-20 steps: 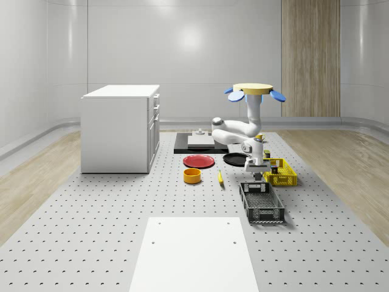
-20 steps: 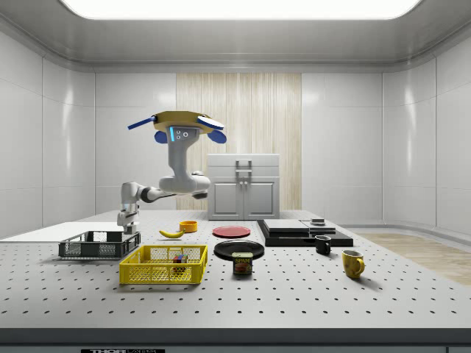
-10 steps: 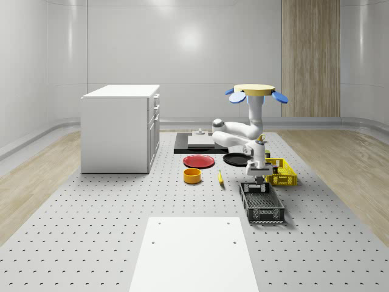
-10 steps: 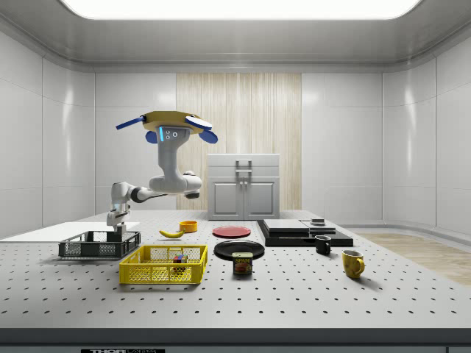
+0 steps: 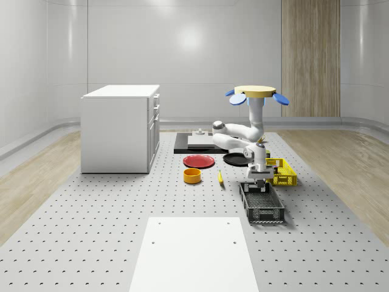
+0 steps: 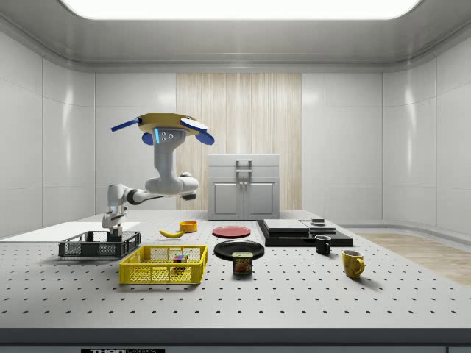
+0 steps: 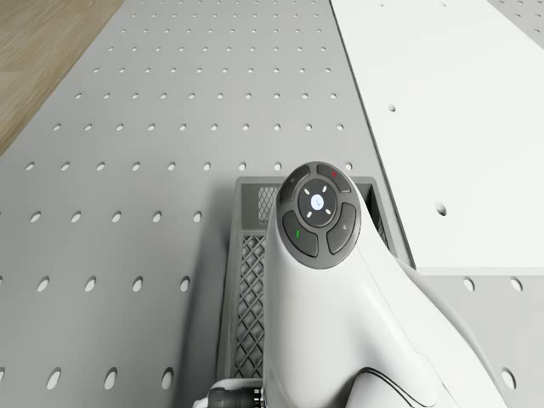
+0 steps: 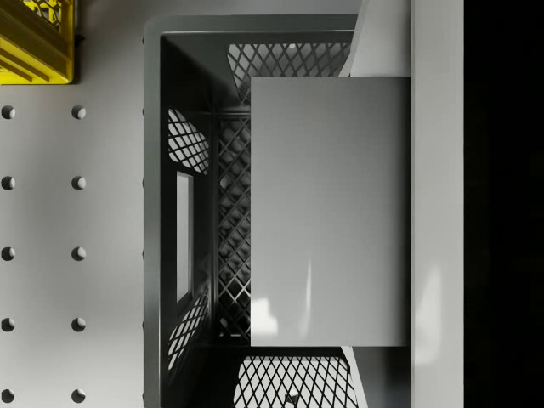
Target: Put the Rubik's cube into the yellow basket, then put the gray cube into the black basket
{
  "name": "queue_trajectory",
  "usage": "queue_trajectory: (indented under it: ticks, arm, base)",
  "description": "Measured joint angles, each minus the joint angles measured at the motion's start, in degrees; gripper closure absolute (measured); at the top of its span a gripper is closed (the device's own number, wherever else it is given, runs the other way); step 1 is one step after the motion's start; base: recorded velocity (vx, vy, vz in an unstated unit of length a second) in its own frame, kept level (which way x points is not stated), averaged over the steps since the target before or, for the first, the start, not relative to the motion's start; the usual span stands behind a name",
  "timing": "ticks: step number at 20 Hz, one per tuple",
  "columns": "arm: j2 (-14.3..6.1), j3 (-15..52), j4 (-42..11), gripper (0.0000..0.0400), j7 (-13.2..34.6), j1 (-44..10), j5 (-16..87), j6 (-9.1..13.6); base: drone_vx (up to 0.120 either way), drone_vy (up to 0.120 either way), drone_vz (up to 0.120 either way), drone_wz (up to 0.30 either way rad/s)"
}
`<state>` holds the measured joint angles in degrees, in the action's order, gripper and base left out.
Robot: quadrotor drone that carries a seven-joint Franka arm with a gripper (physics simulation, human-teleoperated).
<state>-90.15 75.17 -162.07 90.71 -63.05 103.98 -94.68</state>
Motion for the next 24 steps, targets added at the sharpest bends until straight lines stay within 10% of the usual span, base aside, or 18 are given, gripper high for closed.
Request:
queue_trajectory:
  ticks: [17, 20, 24]
  arm:
    - [1.1, -12.6, 4.5, 0.0149, 0.2, -2.9, 11.8, -4.5]
    - [2.6, -13.8, 5.8, 0.0106, -8.1, 0.5, 12.2, -5.5]
    - [3.7, -14.0, 5.3, 0.0039, -4.6, -0.4, 13.5, -3.7]
  base:
    - [0.000, 0.000, 0.000, 0.000]
    - [0.000, 0.000, 0.000, 0.000]
    - [0.000, 0.000, 0.000, 0.000]
